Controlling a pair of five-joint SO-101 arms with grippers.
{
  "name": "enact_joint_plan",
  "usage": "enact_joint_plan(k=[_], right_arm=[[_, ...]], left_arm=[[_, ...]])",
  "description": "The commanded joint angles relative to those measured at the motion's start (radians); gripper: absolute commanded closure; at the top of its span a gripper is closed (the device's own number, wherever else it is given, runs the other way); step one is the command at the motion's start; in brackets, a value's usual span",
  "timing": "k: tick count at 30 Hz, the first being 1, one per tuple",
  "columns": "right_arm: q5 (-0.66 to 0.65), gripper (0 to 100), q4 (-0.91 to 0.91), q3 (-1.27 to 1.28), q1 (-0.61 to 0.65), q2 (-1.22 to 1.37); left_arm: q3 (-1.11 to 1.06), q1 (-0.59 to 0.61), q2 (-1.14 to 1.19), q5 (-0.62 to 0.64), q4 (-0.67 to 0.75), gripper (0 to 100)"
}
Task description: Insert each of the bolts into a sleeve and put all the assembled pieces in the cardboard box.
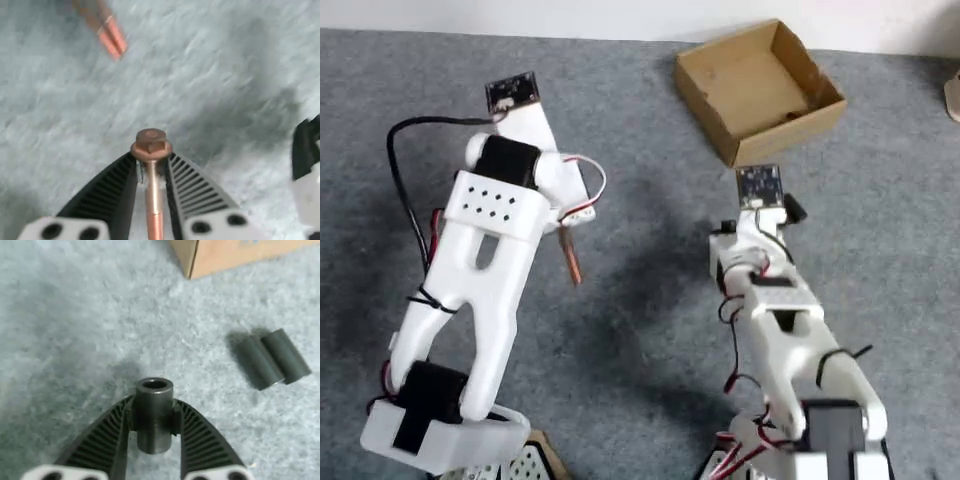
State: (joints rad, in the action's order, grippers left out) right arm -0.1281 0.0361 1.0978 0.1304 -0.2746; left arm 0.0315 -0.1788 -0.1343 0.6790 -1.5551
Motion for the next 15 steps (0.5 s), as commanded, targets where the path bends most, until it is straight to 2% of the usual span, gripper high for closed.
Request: enact_joint_plan(k=[1, 7, 15], right_arm=[[-0.014, 99.3, -0.09, 0.05, 0.027, -0.102], [-0.014, 99.3, -0.193, 0.157, 0.036, -0.203], [-0.009, 99.3, -0.338, 0.263, 0.048, -0.269]], left_arm=[[0.036, -0.042, -0.05, 0.009, 0.164, 99], [-0.076, -0.13, -0.061, 0.02, 0.307, 99], [-0.171, -0.13, -0.061, 0.012, 0.436, 99]])
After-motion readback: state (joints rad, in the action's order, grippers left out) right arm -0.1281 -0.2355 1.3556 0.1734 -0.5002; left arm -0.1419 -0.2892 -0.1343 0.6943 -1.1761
